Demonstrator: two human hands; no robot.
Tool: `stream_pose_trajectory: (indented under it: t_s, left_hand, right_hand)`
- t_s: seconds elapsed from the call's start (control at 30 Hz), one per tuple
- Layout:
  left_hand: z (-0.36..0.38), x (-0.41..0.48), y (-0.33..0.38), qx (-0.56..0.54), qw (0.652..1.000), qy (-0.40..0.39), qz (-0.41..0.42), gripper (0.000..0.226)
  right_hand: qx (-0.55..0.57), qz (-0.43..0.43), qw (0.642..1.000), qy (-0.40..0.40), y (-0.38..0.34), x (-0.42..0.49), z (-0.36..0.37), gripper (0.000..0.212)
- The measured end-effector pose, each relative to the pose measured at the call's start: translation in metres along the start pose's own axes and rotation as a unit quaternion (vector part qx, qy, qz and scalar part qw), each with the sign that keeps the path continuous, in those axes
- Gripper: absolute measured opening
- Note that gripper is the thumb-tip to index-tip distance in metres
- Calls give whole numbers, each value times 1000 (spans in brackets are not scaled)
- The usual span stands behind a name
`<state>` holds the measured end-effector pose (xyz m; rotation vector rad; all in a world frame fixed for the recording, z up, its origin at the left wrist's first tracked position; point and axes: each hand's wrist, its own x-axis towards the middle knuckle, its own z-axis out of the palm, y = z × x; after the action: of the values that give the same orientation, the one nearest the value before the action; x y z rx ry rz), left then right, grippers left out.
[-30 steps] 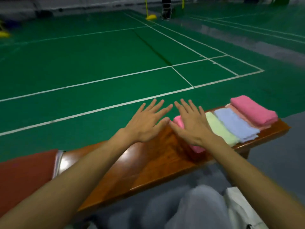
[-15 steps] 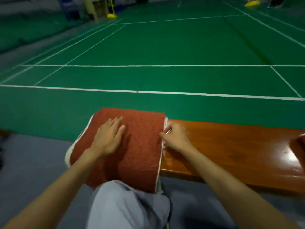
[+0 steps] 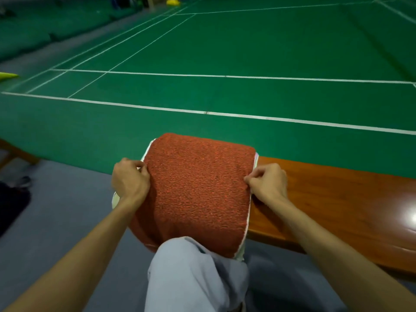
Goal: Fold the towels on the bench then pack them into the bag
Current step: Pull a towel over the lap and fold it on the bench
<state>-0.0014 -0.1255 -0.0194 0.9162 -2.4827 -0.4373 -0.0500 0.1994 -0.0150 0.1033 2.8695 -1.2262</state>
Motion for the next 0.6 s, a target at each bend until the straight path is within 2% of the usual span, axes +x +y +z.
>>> stream_pose_trajectory:
  t_s: [0.17,0.23,0.33,0.43,0.5,0.6]
  left_hand:
    - [-3,-4,5,-10,999,-8,-47,25]
    - [-5,-3,6,-16,997,-23,-78,26]
    - [-7,-2,11,-23,996,-18,-79,19]
    - [-15,-2,18,-39,998,49,-9,16]
    - [-26,-9,28,-80,990,105,53,14]
    - [-46,-18,52,-161,976,116,85,15]
  right_hand:
    - [-32,-104,993,56,-7,-10,-18,17]
    - [-12,-114,992,51,-10,-10,-23,17]
    - [105,-77,990,-46,-3,-7,-16,18]
    - [303,23,943,-139,6,-9,-9,20]
    - [396,62,906,-134,8,-10,-17,24]
    - [488,49,870,-38,5,-9,-50,29]
